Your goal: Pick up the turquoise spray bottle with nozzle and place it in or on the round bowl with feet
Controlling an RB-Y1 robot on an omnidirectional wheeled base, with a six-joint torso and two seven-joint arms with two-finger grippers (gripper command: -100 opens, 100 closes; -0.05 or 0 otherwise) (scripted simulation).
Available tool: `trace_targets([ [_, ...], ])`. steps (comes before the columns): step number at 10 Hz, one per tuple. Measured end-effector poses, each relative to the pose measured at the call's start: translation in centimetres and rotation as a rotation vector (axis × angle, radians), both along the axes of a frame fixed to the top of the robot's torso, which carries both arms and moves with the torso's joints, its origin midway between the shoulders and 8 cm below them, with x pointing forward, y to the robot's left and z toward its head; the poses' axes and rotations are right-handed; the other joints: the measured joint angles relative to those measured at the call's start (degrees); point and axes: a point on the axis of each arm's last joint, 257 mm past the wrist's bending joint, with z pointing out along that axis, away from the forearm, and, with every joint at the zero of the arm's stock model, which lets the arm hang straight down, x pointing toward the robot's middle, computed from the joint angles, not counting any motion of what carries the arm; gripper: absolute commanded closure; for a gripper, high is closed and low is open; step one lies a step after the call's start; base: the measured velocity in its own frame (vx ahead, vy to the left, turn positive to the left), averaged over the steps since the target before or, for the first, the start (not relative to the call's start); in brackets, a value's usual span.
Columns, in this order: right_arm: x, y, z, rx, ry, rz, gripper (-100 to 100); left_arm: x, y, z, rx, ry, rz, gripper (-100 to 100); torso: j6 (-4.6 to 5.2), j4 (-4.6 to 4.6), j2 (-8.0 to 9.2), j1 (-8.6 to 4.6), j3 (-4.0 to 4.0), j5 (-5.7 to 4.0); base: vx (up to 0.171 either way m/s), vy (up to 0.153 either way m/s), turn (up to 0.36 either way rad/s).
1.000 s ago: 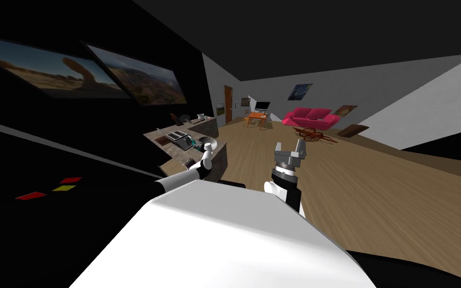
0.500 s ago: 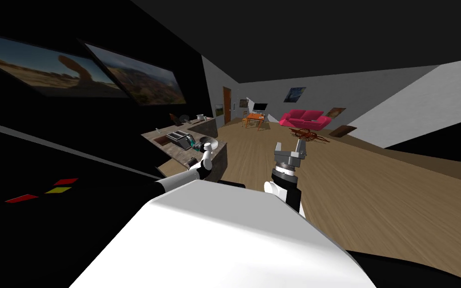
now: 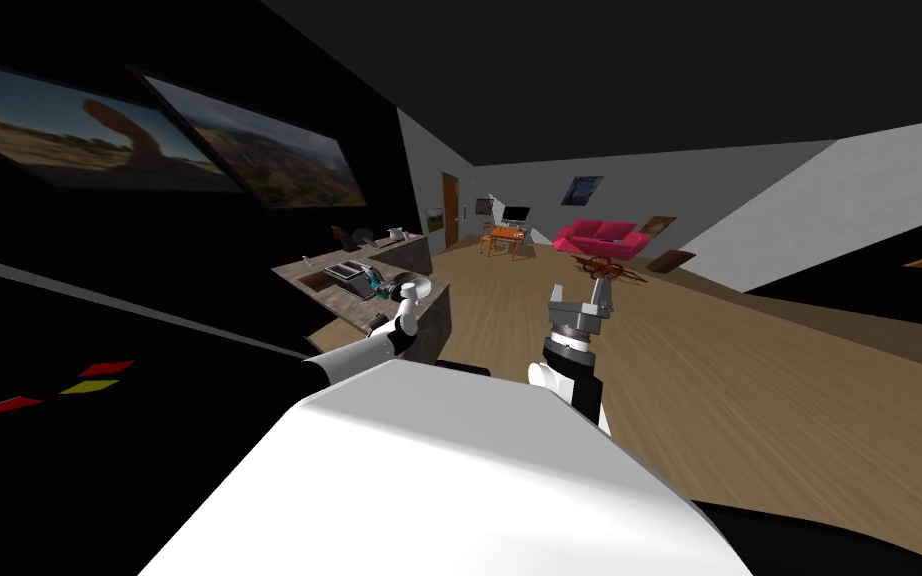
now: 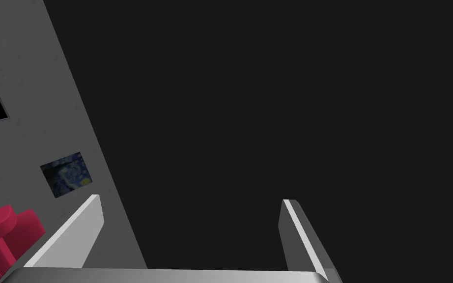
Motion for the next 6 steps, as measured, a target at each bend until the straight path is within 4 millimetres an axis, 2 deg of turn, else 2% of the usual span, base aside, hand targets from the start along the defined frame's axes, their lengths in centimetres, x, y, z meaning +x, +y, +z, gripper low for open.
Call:
trace_targets([
  [3,0.0,0.0,0.0,0.000,0.000,0.000,0,-0.2,1.2,1.4,0.053,0.057,0.012,100,0.03,-0.05,-0.14,-0.02,-0.09,-0.02,-0.008,-0.091,-0.070],
  [6,0.0,0.0,0.0,0.000,0.000,0.000,0,0.0,1.5,2.3,0.101,0.132,0.012,100,0.11,-0.10,-0.26,-0.07,-0.17,-0.04,0.011,-0.086,-0.086],
])
